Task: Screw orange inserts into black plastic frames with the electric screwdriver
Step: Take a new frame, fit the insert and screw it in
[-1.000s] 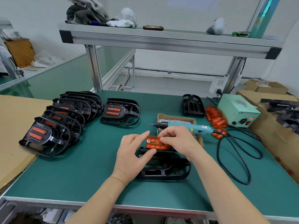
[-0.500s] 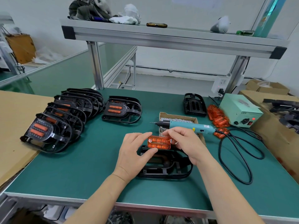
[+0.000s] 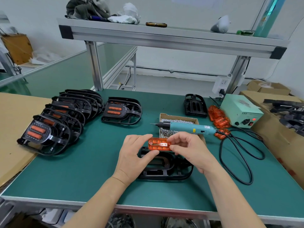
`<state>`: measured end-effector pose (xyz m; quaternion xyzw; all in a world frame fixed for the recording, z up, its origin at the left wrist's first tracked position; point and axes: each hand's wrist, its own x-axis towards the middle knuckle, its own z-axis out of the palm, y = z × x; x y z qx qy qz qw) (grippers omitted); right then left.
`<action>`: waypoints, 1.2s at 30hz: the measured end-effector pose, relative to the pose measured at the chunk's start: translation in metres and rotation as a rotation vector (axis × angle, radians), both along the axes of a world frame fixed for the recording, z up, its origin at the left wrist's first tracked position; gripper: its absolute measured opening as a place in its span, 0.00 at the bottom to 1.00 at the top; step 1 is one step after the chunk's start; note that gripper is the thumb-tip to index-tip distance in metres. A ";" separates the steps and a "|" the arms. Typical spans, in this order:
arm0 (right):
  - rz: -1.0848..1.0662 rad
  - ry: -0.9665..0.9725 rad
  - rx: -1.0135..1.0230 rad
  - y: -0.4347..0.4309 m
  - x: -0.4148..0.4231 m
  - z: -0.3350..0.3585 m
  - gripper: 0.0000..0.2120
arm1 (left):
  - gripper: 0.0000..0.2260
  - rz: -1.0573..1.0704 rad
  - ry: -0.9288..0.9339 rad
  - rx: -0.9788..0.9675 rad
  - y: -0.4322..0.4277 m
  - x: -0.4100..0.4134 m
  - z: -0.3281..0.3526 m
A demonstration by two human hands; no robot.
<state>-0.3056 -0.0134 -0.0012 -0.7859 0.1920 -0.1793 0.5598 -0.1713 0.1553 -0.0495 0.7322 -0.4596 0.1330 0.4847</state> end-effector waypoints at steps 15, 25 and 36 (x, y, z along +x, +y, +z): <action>-0.061 0.198 -0.327 0.017 0.005 -0.012 0.11 | 0.12 0.078 0.589 -0.145 0.000 0.019 -0.008; -0.010 0.297 -0.535 0.025 0.006 -0.010 0.03 | 0.13 0.002 0.441 0.114 0.002 0.018 -0.003; 0.014 0.402 -0.625 0.026 0.008 -0.010 0.02 | 0.06 -0.205 0.266 0.401 0.000 0.017 -0.003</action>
